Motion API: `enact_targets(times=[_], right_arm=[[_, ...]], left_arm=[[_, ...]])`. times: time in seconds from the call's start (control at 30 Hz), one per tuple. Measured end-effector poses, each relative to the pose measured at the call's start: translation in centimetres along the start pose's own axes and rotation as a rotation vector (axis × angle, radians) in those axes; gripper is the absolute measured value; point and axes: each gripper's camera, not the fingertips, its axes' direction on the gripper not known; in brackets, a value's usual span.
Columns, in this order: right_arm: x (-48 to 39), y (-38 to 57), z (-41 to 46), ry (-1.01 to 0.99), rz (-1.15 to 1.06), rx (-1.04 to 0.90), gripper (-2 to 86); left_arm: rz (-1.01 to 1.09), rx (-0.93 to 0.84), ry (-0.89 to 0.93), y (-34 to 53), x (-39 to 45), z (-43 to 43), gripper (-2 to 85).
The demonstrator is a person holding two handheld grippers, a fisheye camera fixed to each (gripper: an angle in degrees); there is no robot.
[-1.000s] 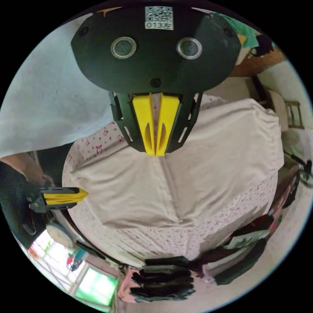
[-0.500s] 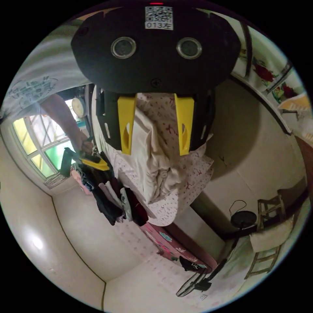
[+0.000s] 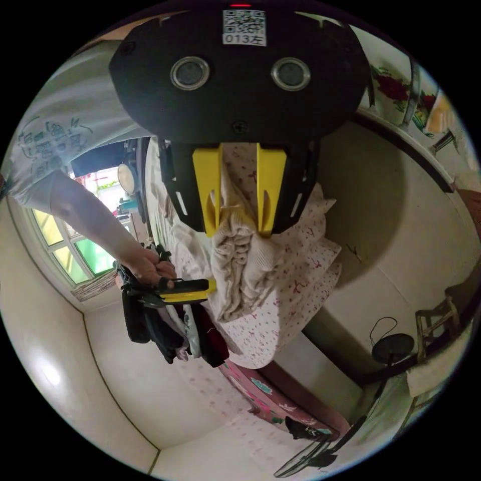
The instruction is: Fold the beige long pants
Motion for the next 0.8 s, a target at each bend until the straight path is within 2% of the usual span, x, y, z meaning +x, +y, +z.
enact_targets(times=[0.17, 0.4, 0.6, 0.7, 0.8], right_arm=[[-2.5, 5.6, -5.3, 0.08, -0.108, 0.178, 3.1], [-5.5, 21.4, -12.9, 0.174, -0.031, 0.421, 2.3], [-8.7, 39.4, -13.2, 0.251, 0.208, 0.526, 2.4], [-9.9, 46.4, -10.5, 0.296, 0.371, 0.486, 2.6], [-9.8, 52.0, -6.1, 0.313, 0.567, 0.409, 3.0]], left_arm=[[0.203, 0.016, 0.011, 0.4, 6.6, -2.9, 10.5], [0.701, -0.108, 0.004, 3.6, 24.5, -0.8, 10.5], [1.018, -0.268, -0.009, 10.7, 36.2, 7.4, 10.8], [1.096, -0.385, 0.008, 14.8, 39.4, 13.2, 11.0], [1.243, -0.461, -0.11, 20.0, 41.2, 19.4, 11.3]])
